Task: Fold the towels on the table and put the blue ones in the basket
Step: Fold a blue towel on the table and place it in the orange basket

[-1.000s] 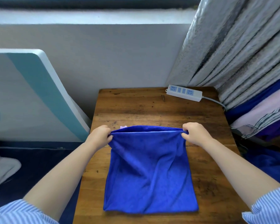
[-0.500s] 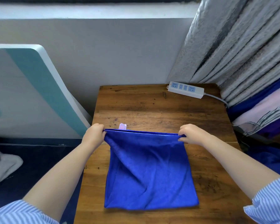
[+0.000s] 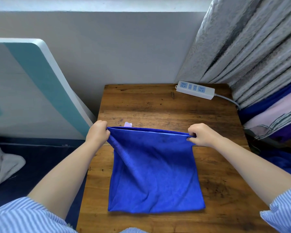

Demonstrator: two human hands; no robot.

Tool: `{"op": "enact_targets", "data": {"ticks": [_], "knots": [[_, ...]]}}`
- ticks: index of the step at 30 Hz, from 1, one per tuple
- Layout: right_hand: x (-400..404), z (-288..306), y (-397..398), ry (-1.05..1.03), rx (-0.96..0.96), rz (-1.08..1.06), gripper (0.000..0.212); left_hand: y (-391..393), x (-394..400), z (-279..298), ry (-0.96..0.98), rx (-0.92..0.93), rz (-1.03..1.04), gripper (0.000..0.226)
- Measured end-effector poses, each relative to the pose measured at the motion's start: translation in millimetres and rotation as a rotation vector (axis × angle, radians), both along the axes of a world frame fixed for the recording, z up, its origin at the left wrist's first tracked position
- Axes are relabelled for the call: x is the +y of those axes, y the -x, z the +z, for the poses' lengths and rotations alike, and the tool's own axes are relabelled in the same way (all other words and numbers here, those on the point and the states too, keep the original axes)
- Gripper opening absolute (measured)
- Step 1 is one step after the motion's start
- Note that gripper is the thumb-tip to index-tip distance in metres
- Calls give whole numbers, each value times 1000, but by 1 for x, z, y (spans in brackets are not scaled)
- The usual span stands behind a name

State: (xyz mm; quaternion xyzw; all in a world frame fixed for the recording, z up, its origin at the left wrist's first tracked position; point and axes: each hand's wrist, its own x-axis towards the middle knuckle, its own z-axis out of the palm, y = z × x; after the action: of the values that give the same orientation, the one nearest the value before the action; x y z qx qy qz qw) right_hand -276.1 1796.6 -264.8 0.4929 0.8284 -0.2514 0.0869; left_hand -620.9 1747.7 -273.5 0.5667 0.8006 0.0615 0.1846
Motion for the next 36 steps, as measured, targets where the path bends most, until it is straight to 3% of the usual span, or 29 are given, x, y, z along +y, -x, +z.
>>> {"op": "enact_targets", "data": {"ticks": [4, 7, 15, 22, 30, 36], "knots": [[-3, 3, -5, 19, 48, 15, 3, 5, -3, 0, -10, 0, 12, 24], [-3, 3, -8, 48, 55, -27, 10, 7, -4, 0, -5, 14, 12, 29], [-3, -1, -9, -1, 58, -98, 7, 6, -8, 2, 90, 223, -55, 8], [1, -1, -7, -63, 21, -104, 24, 5, -9, 1, 205, 245, -144, 20], [-3, -1, -3, -78, -7, -169, 22, 9, -15, -1, 203, 214, -172, 21], [-4, 4, -1, -69, -75, -194, 21, 9, -23, 2, 267, 294, -245, 15]]}}
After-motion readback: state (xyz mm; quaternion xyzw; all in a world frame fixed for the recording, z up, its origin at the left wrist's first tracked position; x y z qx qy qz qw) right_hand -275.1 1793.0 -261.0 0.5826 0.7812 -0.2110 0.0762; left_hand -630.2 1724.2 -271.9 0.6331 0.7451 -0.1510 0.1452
